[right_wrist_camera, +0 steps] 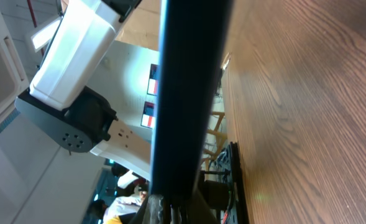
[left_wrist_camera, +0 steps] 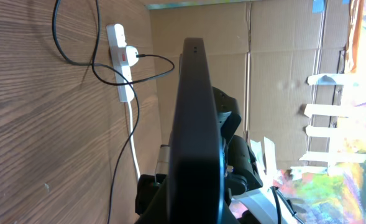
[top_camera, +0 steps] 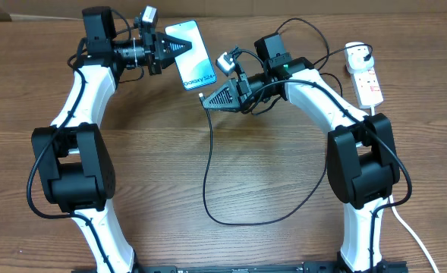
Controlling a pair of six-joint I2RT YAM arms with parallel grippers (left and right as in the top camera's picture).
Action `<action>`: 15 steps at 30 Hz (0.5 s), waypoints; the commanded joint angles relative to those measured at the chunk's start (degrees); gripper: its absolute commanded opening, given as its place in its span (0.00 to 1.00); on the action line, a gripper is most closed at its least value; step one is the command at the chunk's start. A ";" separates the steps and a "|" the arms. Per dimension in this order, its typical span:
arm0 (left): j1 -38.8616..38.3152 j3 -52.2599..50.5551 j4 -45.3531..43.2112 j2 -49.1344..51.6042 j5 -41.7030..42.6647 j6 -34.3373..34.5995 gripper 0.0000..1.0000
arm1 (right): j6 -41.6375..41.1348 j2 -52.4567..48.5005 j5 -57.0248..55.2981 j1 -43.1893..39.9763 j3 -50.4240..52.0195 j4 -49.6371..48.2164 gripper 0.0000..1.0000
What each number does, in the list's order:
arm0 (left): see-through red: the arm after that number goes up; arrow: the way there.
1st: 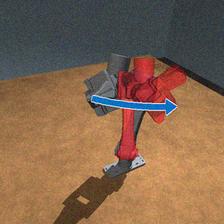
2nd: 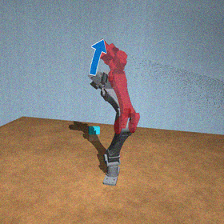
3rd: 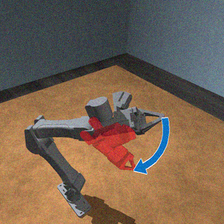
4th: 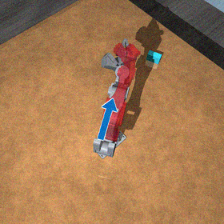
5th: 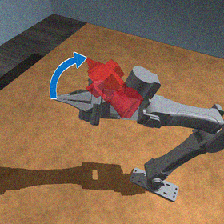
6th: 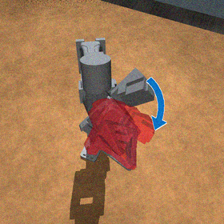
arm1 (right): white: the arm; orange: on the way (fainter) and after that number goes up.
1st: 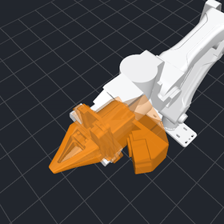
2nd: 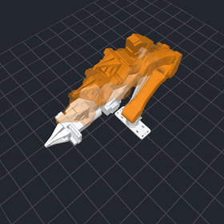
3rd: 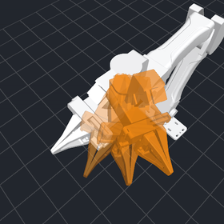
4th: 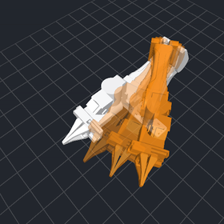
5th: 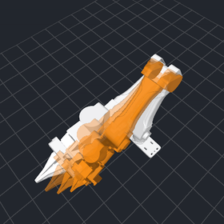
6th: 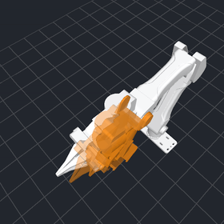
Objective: Plug charger to phone and switch on socket
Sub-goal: 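Raise the phone with the left gripper and bring its bottom toward the connector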
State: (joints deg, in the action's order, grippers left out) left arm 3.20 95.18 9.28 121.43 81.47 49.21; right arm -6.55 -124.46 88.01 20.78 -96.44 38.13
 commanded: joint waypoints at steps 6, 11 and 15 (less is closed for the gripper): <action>0.15 0.55 -0.04 0.02 2.01 -1.49 0.04 | -4.17 2.43 1.92 0.09 -1.66 -2.84 0.04; 0.15 0.55 -0.04 0.02 2.01 -1.49 0.04 | -4.17 2.43 1.92 0.00 -1.66 -3.43 0.04; 0.15 0.55 -0.04 0.02 2.01 -1.49 0.04 | -4.20 2.43 1.92 -0.28 -1.66 -3.43 0.04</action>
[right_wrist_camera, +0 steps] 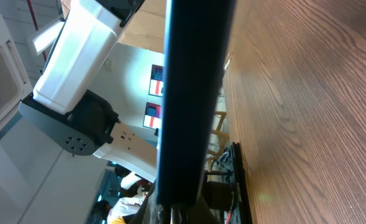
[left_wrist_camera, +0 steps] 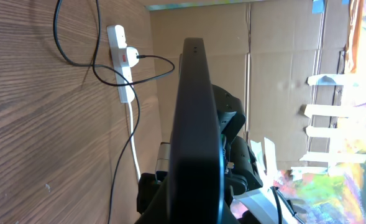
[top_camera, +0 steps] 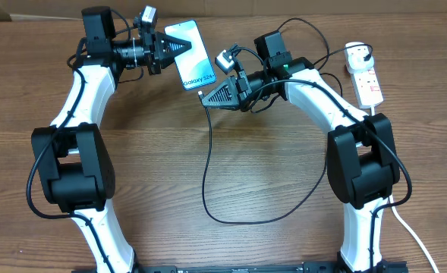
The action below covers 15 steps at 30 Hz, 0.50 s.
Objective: Plug charger to phone and switch on socket
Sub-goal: 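Raise the phone with the left gripper and bring its bottom toward the connector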
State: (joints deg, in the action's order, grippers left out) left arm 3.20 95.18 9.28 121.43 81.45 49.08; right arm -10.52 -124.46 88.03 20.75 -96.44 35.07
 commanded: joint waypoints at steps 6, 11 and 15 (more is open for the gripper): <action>0.20 0.55 -0.04 0.02 2.03 -1.36 0.04 | -0.22 2.43 1.90 -0.92 -1.66 -0.37 0.04; 0.20 0.55 -0.04 0.02 2.01 -1.33 0.04 | -0.22 2.43 1.90 -1.05 -1.66 -0.37 0.04; 0.20 0.55 -0.04 0.02 1.99 -1.33 0.04 | -0.20 2.43 1.90 -1.05 -1.66 -0.39 0.04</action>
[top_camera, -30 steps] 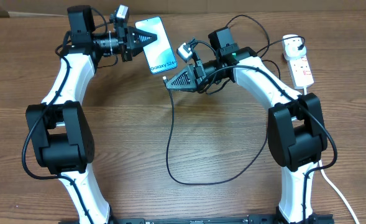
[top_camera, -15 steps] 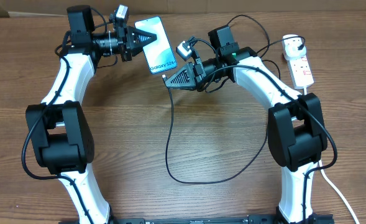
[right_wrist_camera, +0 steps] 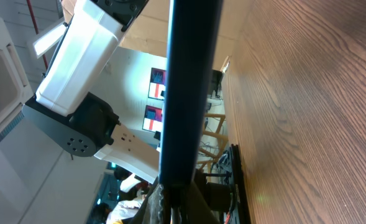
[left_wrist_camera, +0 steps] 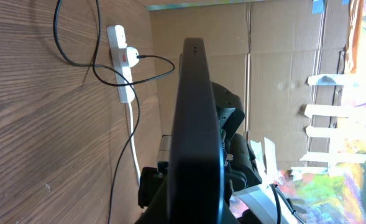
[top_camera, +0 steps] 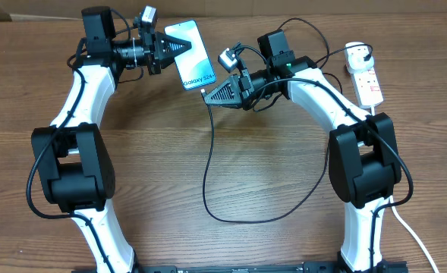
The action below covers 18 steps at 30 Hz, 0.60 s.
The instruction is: Plug charger to phone and switch on socket
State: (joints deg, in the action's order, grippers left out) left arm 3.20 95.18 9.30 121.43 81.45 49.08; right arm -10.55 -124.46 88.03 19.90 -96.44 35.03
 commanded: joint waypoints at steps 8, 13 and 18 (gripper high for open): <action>0.20 0.55 -0.07 0.02 1.99 -1.33 0.04 | -2.86 2.43 1.90 -0.20 -1.66 -3.34 0.04; 0.20 0.55 -0.07 0.02 1.99 -1.31 0.04 | -4.48 2.43 1.90 -0.02 -1.66 -5.25 0.04; 0.20 0.55 -0.07 0.02 2.01 -1.29 0.04 | -4.48 2.43 1.88 -0.04 -1.66 -5.22 0.04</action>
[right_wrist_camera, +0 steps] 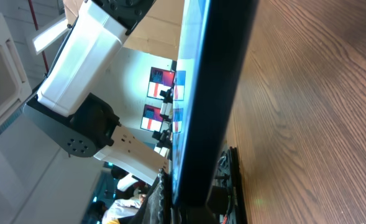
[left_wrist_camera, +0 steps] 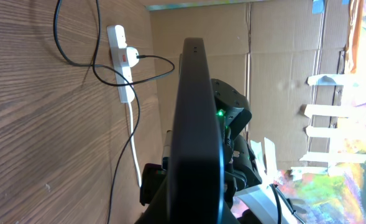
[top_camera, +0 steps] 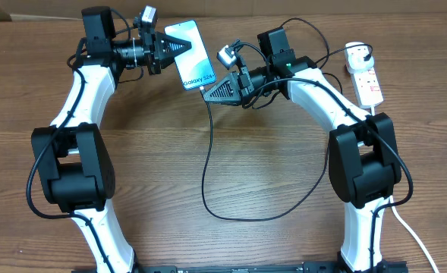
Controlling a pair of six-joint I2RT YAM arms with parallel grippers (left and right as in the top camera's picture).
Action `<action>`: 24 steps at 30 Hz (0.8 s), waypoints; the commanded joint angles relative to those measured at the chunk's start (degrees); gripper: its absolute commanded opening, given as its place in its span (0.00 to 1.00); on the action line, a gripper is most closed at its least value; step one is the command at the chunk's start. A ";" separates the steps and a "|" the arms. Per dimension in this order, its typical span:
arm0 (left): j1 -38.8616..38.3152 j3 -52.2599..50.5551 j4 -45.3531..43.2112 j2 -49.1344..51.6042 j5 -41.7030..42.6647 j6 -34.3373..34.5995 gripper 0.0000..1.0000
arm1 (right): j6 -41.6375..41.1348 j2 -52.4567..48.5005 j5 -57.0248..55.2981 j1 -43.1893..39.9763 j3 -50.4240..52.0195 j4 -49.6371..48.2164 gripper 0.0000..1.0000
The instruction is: Plug charger to phone and switch on socket
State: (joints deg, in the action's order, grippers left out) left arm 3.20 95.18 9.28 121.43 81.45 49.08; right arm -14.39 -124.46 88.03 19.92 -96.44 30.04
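Above the table's far side, the phone (top_camera: 196, 67) hangs screen up with my left gripper (top_camera: 171, 45) shut on its upper end. My right gripper (top_camera: 208, 89) is shut on the connector end of the black charger cable (top_camera: 208, 159), held right at the phone's lower edge; whether the connector is seated cannot be told. The left wrist view shows the phone (left_wrist_camera: 195, 118) edge-on as a dark bar. In the right wrist view, the phone (right_wrist_camera: 214, 93) is also edge-on, with a sliver of lit screen. The white socket strip (top_camera: 369, 85) with the charger plug (top_camera: 357, 53) lies far right.
The cable loops over the wooden table (top_camera: 269, 167) between the arms and runs back to the strip. Cardboard walls (left_wrist_camera: 282, 81) close off the far side. The socket strip (left_wrist_camera: 122, 68) also shows in the left wrist view.
My right gripper with the connector has shifted slightly up and left, closer to the phone's lower edge. In the right wrist view the phone now shows a sliver of screen. The left gripper is unchanged.
Throughout, my left gripper held the phone in the air at the same spot. My right gripper, shut on the cable's connector, stood just below the phone's lower corner and at each moment was a little nearer, until now it is at the edge.
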 commanded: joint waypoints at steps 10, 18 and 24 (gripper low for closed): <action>0.20 0.55 -0.04 0.02 2.19 -0.02 0.04 | -0.66 2.43 1.88 -0.07 -1.66 -0.22 0.04; 0.20 0.55 -0.04 0.02 2.27 0.68 0.04 | -0.66 2.43 1.88 -0.07 -1.66 -0.20 0.04; 0.20 0.55 -0.07 0.02 2.91 0.68 0.04 | -0.66 2.43 1.88 -0.07 -1.66 -0.22 0.04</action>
State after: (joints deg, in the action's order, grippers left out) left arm 3.20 95.18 9.28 121.43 81.47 49.34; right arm -14.98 -124.46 88.03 19.90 -96.44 30.02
